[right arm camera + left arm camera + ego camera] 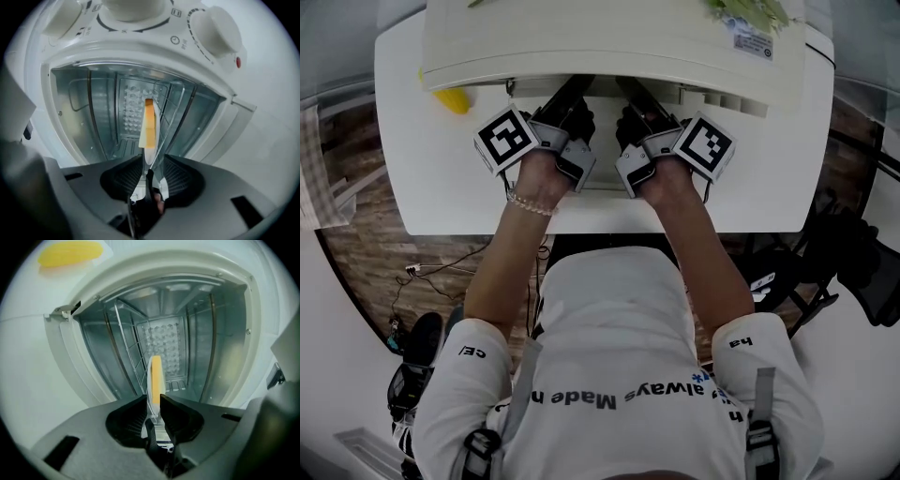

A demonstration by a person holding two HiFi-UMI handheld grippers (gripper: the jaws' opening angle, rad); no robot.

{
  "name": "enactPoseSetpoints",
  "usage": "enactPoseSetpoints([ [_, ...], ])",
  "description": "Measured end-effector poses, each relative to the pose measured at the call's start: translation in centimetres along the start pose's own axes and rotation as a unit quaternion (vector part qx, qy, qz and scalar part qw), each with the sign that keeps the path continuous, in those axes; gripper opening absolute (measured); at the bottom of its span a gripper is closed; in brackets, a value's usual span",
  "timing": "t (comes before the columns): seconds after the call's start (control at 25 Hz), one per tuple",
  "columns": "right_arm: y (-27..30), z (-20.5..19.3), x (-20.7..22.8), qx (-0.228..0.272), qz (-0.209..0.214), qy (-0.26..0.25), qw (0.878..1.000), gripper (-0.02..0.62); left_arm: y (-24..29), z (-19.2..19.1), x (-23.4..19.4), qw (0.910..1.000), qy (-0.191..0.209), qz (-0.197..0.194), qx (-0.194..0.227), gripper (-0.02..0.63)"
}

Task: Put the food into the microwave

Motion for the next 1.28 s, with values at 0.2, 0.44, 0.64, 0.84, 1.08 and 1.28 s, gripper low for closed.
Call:
enactPoseSetpoints([
  [0.2,-2.6,-0.2,-0.5,-0.013,-0.013,-0.034,0.999,0.109,-2.0,-0.7,2.0,0.9996,0.030,0.002,0.000,0.063],
  [0.44,-6.3,0.2,-3.9,-0.015,0.000,-0.128,0.992,0.068,-4.6,-2.6,5.5,0.9965,0.080,0.003,-0.025,0.035],
  [0.64,-9.5,0.4,-8.0,-0.010,0.032,-0.223,0.974,0.043,-6.2,-3.3,9.8,0.9786,0.199,-0.015,-0.049,0.021],
  [0.84,-13.2,0.1,-12.5,0.012,0.052,-0.326,0.944,0.032,-7.8,-4.5,15.0,0.9624,0.264,-0.041,-0.050,0.018],
  [1.08,-17.0,-0.6,-17.6,0.039,0.071,-0.434,0.897,0.032,-9.6,-6.0,20.3,0.9360,0.343,-0.063,-0.047,0.017],
  [1.28,-19.4,-1.5,-21.3,0.057,0.073,-0.508,0.857,0.031,-11.1,-6.5,24.1,0.9094,0.409,-0.065,-0.034,0.017],
])
Point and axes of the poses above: the fingertips, and each gripper's own axes: y forward along the fingers, x to its right, z out of its top, the point moved 4 cm from there along -y, backward along the fingers, and after that the axes turned 5 degrees about -z, right-handed, at the moved point
